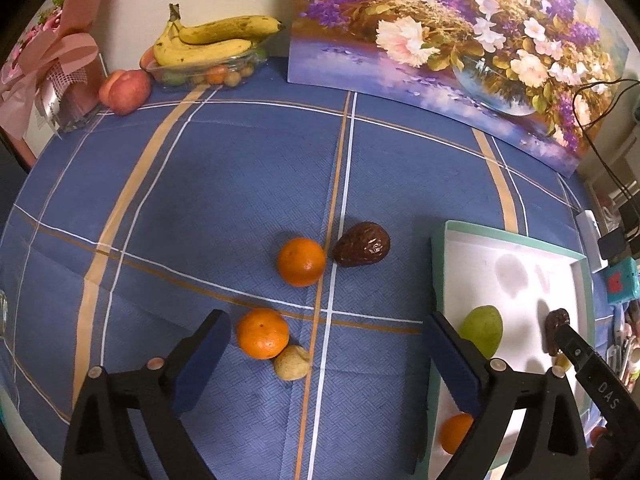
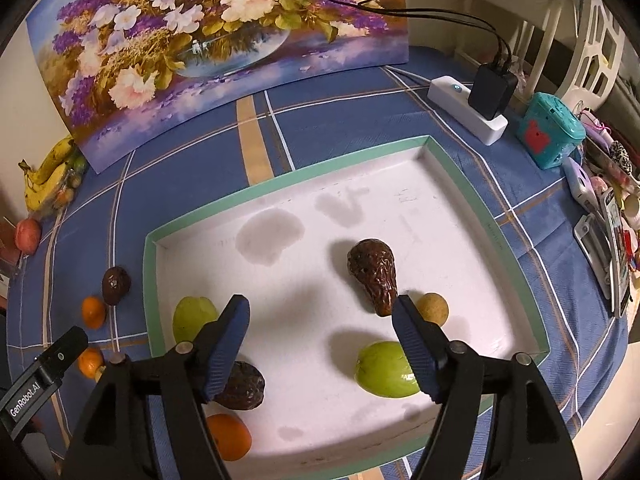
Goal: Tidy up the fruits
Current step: 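Move left tool to a mandarin while right tool reaches a small tan fruit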
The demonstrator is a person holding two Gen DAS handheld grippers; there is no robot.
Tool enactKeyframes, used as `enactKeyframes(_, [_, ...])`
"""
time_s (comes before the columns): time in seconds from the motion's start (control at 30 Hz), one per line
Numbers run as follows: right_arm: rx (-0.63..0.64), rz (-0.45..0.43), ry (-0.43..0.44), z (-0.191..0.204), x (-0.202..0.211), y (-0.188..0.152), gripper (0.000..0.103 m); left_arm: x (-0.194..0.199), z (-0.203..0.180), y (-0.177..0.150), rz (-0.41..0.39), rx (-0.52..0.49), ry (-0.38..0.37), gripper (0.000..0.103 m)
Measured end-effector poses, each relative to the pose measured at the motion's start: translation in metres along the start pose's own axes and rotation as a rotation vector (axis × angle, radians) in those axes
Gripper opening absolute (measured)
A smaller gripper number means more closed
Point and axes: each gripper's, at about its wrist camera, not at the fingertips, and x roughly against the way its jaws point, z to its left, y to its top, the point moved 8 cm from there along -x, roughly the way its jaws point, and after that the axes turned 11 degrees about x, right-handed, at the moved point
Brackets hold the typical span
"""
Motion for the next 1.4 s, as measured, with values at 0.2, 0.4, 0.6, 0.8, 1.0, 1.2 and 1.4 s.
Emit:
enactKeyframes(0.2, [-0.008, -0.022, -0.010, -0.001, 0.001, 0.001, 0.086, 0.000, 0.007, 0.003, -0.025, 0.011, 0.031, 0.103])
enactKeyframes(0.4, [-0.013, -0.053, -0.011, -0.002, 0.003, 0.003, 0.086, 0.001, 0.008, 0.006, -0.042, 0.004, 0.035, 0.103])
enactKeyframes(0.6, [0.001, -0.114, -0.036, -0.002, 0.011, 0.010, 0.087, 0.006, 0.010, 0.009, -0.061, 0.007, 0.041, 0.103])
enactKeyframes(0.8, [0.033, -0.180, -0.054, 0.004, 0.019, 0.015, 0.087, 0.011, 0.021, 0.014, -0.080, 0.030, 0.043, 0.103])
enactKeyframes(1.0, [0.082, -0.167, -0.014, 0.023, 0.019, 0.015, 0.087, 0.016, 0.044, 0.024, -0.103, 0.082, 0.041, 0.103])
enactKeyframes(1.2, [0.122, -0.115, 0.029, 0.045, 0.010, 0.010, 0.087, 0.022, 0.075, 0.039, -0.134, 0.168, 0.035, 0.103])
enactKeyframes(1.4, [0.142, -0.168, 0.110, 0.072, 0.019, 0.015, 0.087, 0.028, 0.109, 0.049, -0.168, 0.239, 0.031, 0.103])
